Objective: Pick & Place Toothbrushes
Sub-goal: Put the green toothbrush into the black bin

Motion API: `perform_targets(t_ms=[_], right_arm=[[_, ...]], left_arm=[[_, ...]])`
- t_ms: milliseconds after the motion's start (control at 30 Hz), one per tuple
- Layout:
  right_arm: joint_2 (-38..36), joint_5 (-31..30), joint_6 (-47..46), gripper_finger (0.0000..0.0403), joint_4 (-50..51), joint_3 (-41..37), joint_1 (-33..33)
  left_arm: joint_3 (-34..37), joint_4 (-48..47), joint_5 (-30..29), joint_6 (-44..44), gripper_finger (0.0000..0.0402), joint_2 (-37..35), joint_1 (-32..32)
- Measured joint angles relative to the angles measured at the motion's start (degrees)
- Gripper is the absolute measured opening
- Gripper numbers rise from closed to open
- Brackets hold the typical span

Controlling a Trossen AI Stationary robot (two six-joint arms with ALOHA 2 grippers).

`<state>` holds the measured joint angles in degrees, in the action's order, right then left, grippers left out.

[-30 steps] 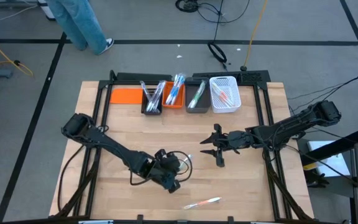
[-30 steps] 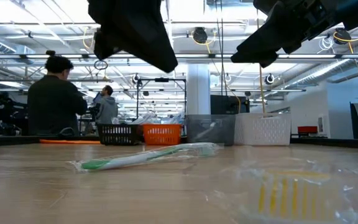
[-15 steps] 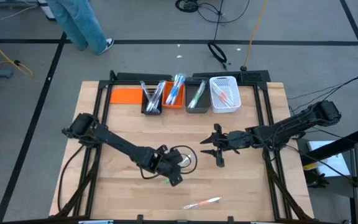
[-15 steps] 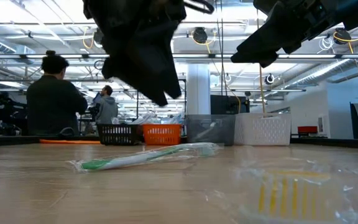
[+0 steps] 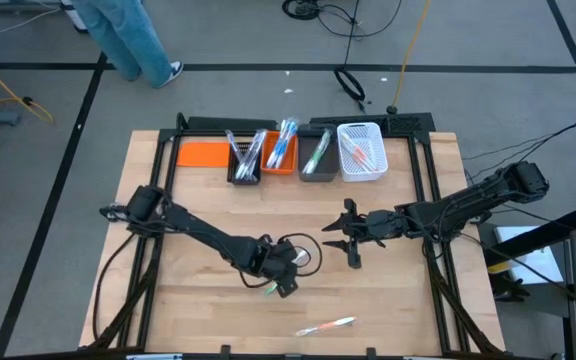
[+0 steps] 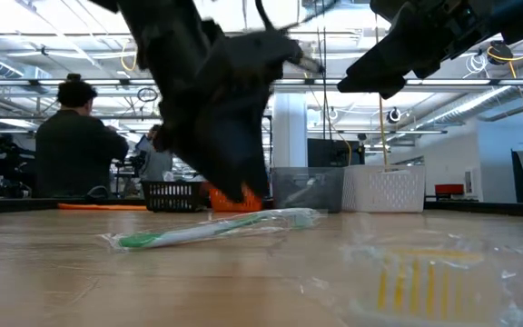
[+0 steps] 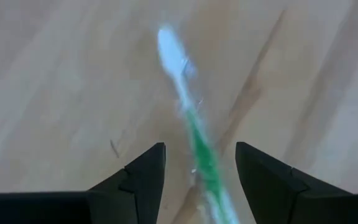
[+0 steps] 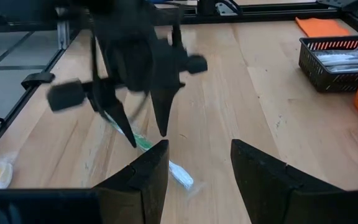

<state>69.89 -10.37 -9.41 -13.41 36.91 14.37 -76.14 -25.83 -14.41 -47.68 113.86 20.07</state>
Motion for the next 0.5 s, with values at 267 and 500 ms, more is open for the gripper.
perform_targets(t_ms=[267, 500], right_arm=[[0.0, 0.0, 0.0, 0.0164, 0.0, 0.0, 0.0], [0.0, 0.0, 0.0, 0.0165, 0.0, 0.0, 0.0]], left_arm=[[0.0, 1.2, 2.3, -0.1, 0.0198, 2.7, -0.6], [0.0, 0.8, 0.5, -2.4, 0.0151, 3.5, -0.6]])
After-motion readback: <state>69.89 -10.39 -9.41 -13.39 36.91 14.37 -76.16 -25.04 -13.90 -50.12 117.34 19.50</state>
